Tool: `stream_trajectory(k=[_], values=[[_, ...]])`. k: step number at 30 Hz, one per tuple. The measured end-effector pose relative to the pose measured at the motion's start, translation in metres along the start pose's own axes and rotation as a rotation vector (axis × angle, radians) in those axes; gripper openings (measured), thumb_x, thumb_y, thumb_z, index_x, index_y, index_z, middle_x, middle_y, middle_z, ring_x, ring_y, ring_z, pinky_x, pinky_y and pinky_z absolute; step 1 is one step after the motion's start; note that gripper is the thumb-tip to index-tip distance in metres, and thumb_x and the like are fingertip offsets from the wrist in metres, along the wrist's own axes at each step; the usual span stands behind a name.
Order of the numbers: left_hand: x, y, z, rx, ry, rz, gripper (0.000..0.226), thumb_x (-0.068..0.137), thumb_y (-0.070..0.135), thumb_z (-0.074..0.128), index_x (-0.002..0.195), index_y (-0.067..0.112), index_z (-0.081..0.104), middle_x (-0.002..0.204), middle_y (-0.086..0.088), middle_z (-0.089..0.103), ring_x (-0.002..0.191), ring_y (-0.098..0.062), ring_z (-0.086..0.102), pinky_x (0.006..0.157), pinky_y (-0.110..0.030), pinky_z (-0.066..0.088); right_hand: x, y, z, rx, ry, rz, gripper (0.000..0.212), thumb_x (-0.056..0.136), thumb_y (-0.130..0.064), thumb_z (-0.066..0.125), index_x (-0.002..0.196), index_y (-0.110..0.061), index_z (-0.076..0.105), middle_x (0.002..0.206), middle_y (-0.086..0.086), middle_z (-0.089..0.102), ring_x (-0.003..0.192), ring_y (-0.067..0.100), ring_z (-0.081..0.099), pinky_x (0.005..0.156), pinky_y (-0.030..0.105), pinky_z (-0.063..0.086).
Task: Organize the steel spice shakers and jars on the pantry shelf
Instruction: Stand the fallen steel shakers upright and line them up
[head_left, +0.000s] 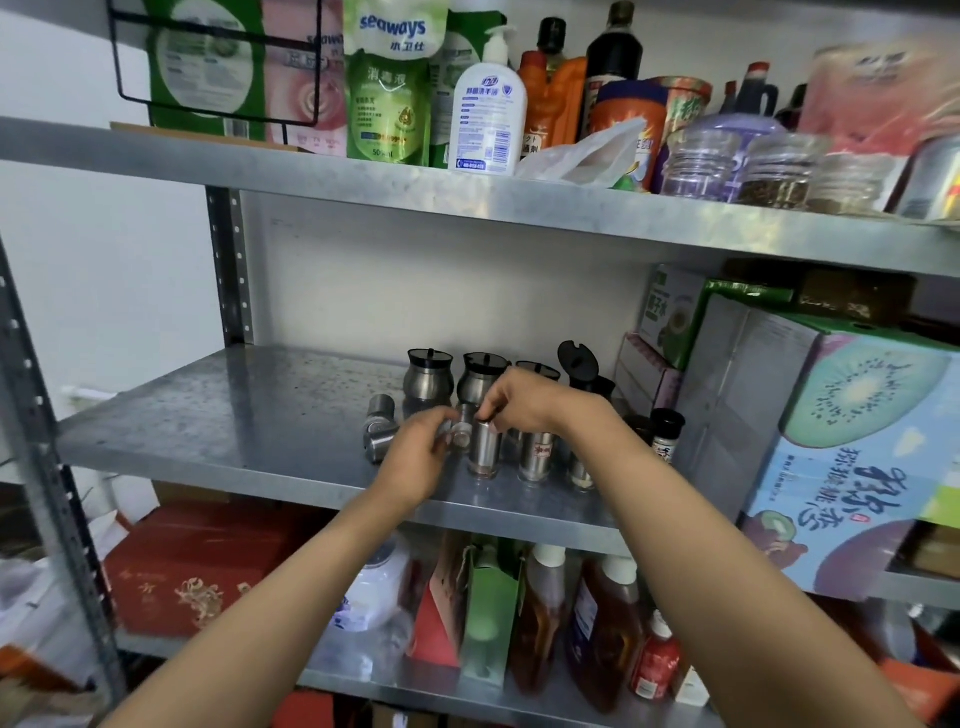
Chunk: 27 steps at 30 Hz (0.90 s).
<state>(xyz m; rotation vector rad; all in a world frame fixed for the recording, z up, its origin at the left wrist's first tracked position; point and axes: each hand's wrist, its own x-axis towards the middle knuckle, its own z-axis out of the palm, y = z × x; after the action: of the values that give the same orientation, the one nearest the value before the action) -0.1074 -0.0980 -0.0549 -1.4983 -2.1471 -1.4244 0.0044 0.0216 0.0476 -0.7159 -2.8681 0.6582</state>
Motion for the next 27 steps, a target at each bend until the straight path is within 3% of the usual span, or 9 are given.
stream_trajectory(k=[4, 7, 10, 18, 21, 25, 27], values=[[-0.005, -0.014, -0.001, 0.033, 0.009, 0.009, 0.033, 0.082, -0.005, 0.054, 0.112, 0.006, 0.063, 0.111, -0.012, 0.064, 0.102, -0.022, 0.059, 0.086, -0.024, 0.041, 0.001, -0.006, 0.0, -0.052, -0.007, 0.002, 0.019, 0.084, -0.004, 0.071, 0.102, -0.01, 0.074, 0.105, 0.001, 0.072, 0.098, 0.016, 0.064, 0.088, 0.029, 0.049], [-0.006, -0.014, 0.002, 0.021, 0.004, 0.051, 0.029, 0.081, -0.007, 0.056, 0.105, 0.006, 0.065, 0.105, -0.012, 0.065, 0.098, -0.024, 0.061, 0.084, -0.031, 0.047, 0.004, -0.008, 0.003, -0.116, 0.003, -0.005, 0.005, 0.085, -0.013, 0.073, 0.09, -0.013, 0.071, 0.089, -0.003, 0.068, 0.088, 0.015, 0.062, 0.078, 0.027, 0.046], [-0.003, -0.01, 0.007, 0.001, 0.021, 0.028, 0.028, 0.082, -0.007, 0.054, 0.106, 0.006, 0.065, 0.104, -0.015, 0.067, 0.097, -0.027, 0.062, 0.086, -0.035, 0.05, 0.009, -0.007, 0.012, -0.181, 0.068, -0.004, 0.022, 0.086, -0.026, 0.073, 0.07, -0.021, 0.058, 0.071, -0.005, 0.059, 0.074, 0.016, 0.057, 0.065, 0.026, 0.042], [-0.009, -0.023, 0.009, 0.092, -0.057, 0.063, 0.034, 0.078, -0.008, 0.052, 0.107, 0.007, 0.062, 0.106, -0.014, 0.062, 0.098, -0.026, 0.058, 0.087, -0.039, 0.049, 0.012, -0.019, 0.017, -0.359, 0.151, -0.005, 0.044, 0.087, -0.046, 0.067, 0.06, -0.019, 0.045, 0.06, -0.002, 0.049, 0.058, 0.017, 0.047, 0.051, 0.028, 0.031], [-0.011, -0.023, 0.013, 0.124, -0.053, 0.079, 0.037, 0.077, -0.009, 0.053, 0.108, 0.01, 0.061, 0.108, -0.011, 0.061, 0.098, -0.023, 0.058, 0.086, -0.029, 0.045, 0.01, -0.02, 0.01, -0.251, 0.1, 0.015, 0.041, 0.09, -0.039, 0.064, 0.06, -0.015, 0.049, 0.061, 0.002, 0.048, 0.056, 0.017, 0.045, 0.053, 0.029, 0.034], [-0.011, -0.023, 0.012, 0.095, -0.043, 0.061, 0.036, 0.081, -0.006, 0.054, 0.112, 0.01, 0.06, 0.111, -0.01, 0.06, 0.1, -0.021, 0.057, 0.088, -0.028, 0.045, 0.004, -0.018, 0.002, -0.163, 0.001, 0.022, 0.017, 0.086, -0.02, 0.071, 0.079, -0.006, 0.067, 0.077, 0.006, 0.061, 0.071, 0.018, 0.056, 0.071, 0.032, 0.05], [-0.011, -0.023, 0.011, 0.074, -0.044, 0.062, 0.032, 0.083, -0.005, 0.054, 0.111, 0.009, 0.061, 0.111, -0.011, 0.06, 0.1, -0.023, 0.058, 0.087, -0.028, 0.045, 0.005, -0.016, 0.003, -0.168, 0.024, 0.036, 0.022, 0.086, -0.024, 0.072, 0.072, -0.01, 0.062, 0.071, 0.004, 0.057, 0.066, 0.017, 0.053, 0.064, 0.029, 0.045]])
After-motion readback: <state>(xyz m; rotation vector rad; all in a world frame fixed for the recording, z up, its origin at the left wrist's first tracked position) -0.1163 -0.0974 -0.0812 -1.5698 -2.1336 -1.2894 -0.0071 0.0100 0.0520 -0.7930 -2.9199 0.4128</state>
